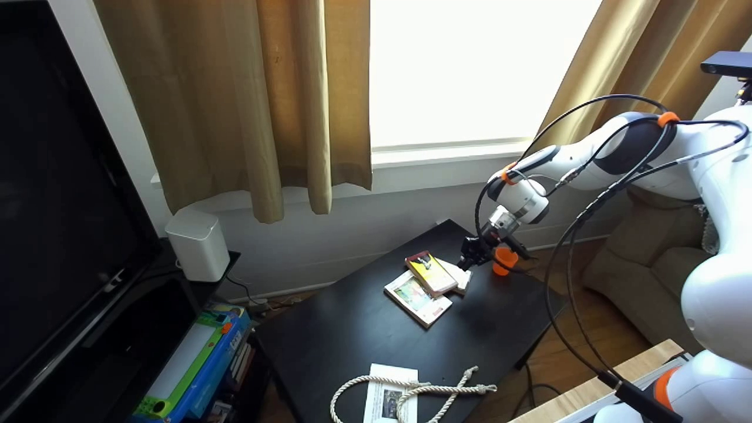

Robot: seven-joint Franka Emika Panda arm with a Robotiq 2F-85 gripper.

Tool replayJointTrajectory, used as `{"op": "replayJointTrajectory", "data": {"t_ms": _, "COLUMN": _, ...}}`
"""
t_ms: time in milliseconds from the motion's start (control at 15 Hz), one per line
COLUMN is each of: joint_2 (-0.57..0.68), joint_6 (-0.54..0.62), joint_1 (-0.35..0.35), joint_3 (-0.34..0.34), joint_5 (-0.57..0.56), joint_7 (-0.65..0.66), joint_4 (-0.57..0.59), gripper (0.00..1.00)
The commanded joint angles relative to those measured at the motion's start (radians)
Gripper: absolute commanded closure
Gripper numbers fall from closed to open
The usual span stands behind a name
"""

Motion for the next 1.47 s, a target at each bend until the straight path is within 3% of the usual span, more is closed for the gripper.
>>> {"op": "replayJointTrajectory", "data": {"t_ms": 0, "joint_2": 0.007, "joint_6": -0.055, "joint_1": -0.004, "joint_3": 0.014, "joint_5": 0.047, "joint_7": -0.039, "joint_4": 0.003, "gripper": 0.94}}
{"op": "replayJointTrajectory", "data": {"t_ms": 200, "joint_2": 0.008, "joint_6": -0.054, "joint_1": 0.011, "joint_3": 0.005, "joint_5": 0.063, "joint_7": -0.04, "joint_4": 0.008, "gripper": 0.94}}
{"op": "replayJointTrajectory", "data": {"t_ms": 267, "joint_2": 0.004, "joint_6": -0.024, "joint_1": 0.014, "joint_3": 0.002, "joint_5": 0.071, "joint_7": -0.043, "joint_4": 0.003, "gripper": 0.5}}
{"op": "replayJointTrajectory", "data": {"t_ms": 333, "joint_2": 0.004, "joint_6": -0.007, "joint_1": 0.015, "joint_3": 0.001, "joint_5": 0.076, "joint_7": -0.049, "joint_4": 0.005, "gripper": 0.49}}
{"op": "replayJointTrajectory", "data": {"t_ms": 800, "joint_2": 0.037, "joint_6": 0.177, "joint_1": 0.074, "joint_3": 0.013, "joint_5": 0.064, "joint_7": -0.072, "joint_4": 0.06, "gripper": 0.0}}
{"op": "replayJointTrajectory", "data": {"t_ms": 1400, "joint_2": 0.186, "joint_6": 0.225, "joint_1": 0.192, "joint_3": 0.01, "joint_5": 0.017, "joint_7": -0.089, "joint_4": 0.271, "gripper": 0.0}}
